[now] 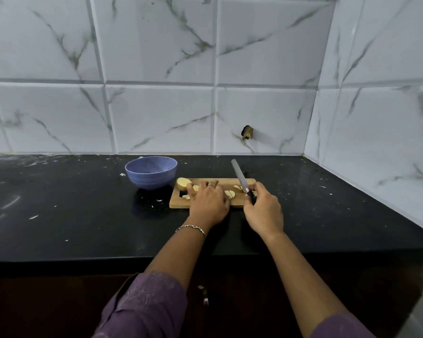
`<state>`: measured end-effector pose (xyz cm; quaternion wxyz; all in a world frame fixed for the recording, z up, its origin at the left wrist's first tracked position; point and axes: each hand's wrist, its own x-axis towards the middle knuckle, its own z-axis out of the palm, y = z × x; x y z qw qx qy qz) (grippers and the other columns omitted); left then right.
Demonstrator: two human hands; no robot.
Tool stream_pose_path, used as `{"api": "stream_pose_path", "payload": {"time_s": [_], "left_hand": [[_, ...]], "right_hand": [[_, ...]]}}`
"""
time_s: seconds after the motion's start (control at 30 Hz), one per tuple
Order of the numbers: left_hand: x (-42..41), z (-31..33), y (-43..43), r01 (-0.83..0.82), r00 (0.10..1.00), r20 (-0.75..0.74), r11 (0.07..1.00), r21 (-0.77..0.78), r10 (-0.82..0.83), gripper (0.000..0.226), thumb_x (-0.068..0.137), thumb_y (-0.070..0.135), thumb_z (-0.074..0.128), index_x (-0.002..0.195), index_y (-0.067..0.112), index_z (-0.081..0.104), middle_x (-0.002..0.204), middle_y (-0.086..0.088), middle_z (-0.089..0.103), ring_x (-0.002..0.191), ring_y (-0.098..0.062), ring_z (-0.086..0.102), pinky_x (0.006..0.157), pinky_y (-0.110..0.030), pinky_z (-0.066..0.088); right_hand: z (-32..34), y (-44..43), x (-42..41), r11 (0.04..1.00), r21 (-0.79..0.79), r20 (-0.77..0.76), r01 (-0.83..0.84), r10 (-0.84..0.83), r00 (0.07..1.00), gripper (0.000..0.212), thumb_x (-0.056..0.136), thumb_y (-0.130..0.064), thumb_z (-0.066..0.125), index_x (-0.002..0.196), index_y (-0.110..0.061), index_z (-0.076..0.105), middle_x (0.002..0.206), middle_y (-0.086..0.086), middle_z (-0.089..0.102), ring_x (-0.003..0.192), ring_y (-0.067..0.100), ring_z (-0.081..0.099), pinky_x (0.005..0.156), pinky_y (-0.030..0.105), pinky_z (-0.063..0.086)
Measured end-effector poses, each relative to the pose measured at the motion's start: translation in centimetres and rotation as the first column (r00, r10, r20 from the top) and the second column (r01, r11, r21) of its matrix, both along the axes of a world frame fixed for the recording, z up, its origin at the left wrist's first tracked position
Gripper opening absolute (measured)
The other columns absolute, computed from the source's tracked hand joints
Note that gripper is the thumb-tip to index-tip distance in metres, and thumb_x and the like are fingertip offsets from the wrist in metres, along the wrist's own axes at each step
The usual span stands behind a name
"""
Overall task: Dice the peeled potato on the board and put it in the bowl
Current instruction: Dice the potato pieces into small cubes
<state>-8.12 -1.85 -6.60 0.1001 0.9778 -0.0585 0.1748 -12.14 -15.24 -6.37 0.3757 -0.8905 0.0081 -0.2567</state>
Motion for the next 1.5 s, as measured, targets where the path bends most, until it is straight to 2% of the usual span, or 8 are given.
{"api": "stream_pose_path", "payload": {"time_s": [0.13,0.23,0.53,0.87,1.03,1.2,1.37,1.5], "left_hand": [[1.3,0.7,-0.2,-0.003,0.993,-0.117,1.0,0.016,0.004,0.041,0.098,0.043,0.04,0.134,0.029,0.054,0.16,-0.004,0.027,0.147,-0.028,0.014,0.114,-0.064,0.0],[1.7,0.9,-0.4,0.012,0.986,-0.166,1.0,0.027,-0.007,0.043,0.097,0.046,0.04,0.134,0.031,0.054,0.161,-0.006,0.024,0.148,-0.031,0.013,0.114,-0.064,0.001],[2.9,1.0,0.1,-0.1,0.991,-0.085,0.994,0.04,0.103,0.048,0.091,0.055,0.045,0.12,0.021,0.062,0.138,-0.006,0.049,0.134,-0.028,0.03,0.111,-0.057,0.009],[2.8,0.9,-1.4,-0.074,0.996,-0.046,0.997,0.005,0.074,0.05,0.087,0.063,0.05,0.113,0.024,0.068,0.135,-0.002,0.051,0.132,-0.025,0.032,0.108,-0.057,0.011],[2.9,1.0,-1.7,-0.069,0.997,-0.04,0.998,-0.006,0.069,0.031,0.095,0.041,0.048,0.116,0.028,0.067,0.139,-0.002,0.048,0.134,-0.026,0.031,0.112,-0.059,0.01],[2.5,1.0,-1.4,-0.08,0.997,-0.024,0.997,-0.022,0.079,0.027,0.096,0.035,0.049,0.114,0.032,0.069,0.133,0.001,0.053,0.13,-0.024,0.036,0.112,-0.059,0.01],[1.5,0.5,-1.4,-0.084,0.99,0.107,0.995,-0.062,0.09,0.034,0.093,0.014,0.055,0.12,0.032,0.063,0.13,0.003,0.056,0.127,-0.02,0.041,0.113,-0.057,0.011],[0.6,0.0,-1.3,-0.072,0.983,0.167,0.996,-0.043,0.078,0.029,0.093,0.013,0.056,0.115,0.03,0.066,0.122,0.004,0.058,0.124,-0.02,0.043,0.112,-0.054,0.011]], "right_hand": [[-0.4,-0.3,0.8,0.999,-0.015,-0.018,-0.04,0.04,0.999,0.018,0.095,-0.02,0.058,0.111,-0.026,0.061,0.078,-0.009,0.056,0.074,0.017,0.055,0.053,0.026,0.036],[-0.5,-0.5,1.4,0.998,-0.028,-0.028,-0.05,0.05,0.998,0.016,0.094,-0.021,0.058,0.11,-0.025,0.061,0.075,-0.009,0.056,0.073,0.017,0.055,0.052,0.026,0.034],[-0.8,-0.5,1.8,1.0,-0.01,-0.037,-0.028,0.027,0.999,0.019,0.093,-0.022,0.059,0.111,-0.029,0.061,0.082,-0.005,0.063,0.076,0.021,0.061,0.06,0.029,0.041],[-0.5,-0.6,1.5,1.0,-0.011,-0.031,0.0,-0.001,1.0,0.021,0.094,-0.022,0.059,0.114,-0.028,0.06,0.084,-0.005,0.061,0.081,0.022,0.061,0.063,0.032,0.045],[-0.6,-0.5,1.5,1.0,-0.018,-0.029,0.002,-0.003,1.0,0.023,0.094,-0.022,0.059,0.115,-0.028,0.059,0.087,-0.004,0.064,0.082,0.021,0.061,0.065,0.033,0.049],[-0.4,-0.4,1.3,0.999,-0.041,-0.024,0.006,-0.007,1.0,0.018,0.093,-0.021,0.061,0.111,-0.025,0.063,0.08,-0.008,0.056,0.075,0.018,0.055,0.063,0.028,0.042],[-0.1,-0.3,0.7,0.998,-0.068,-0.002,0.017,-0.017,1.0,0.015,0.093,-0.019,0.063,0.108,-0.022,0.064,0.081,-0.008,0.054,0.077,0.017,0.055,0.064,0.027,0.041],[-0.1,-0.4,0.3,0.997,-0.07,-0.011,0.021,-0.021,1.0,0.012,0.092,-0.017,0.063,0.104,-0.02,0.064,0.077,-0.008,0.052,0.073,0.015,0.048,0.063,0.027,0.038]]}}
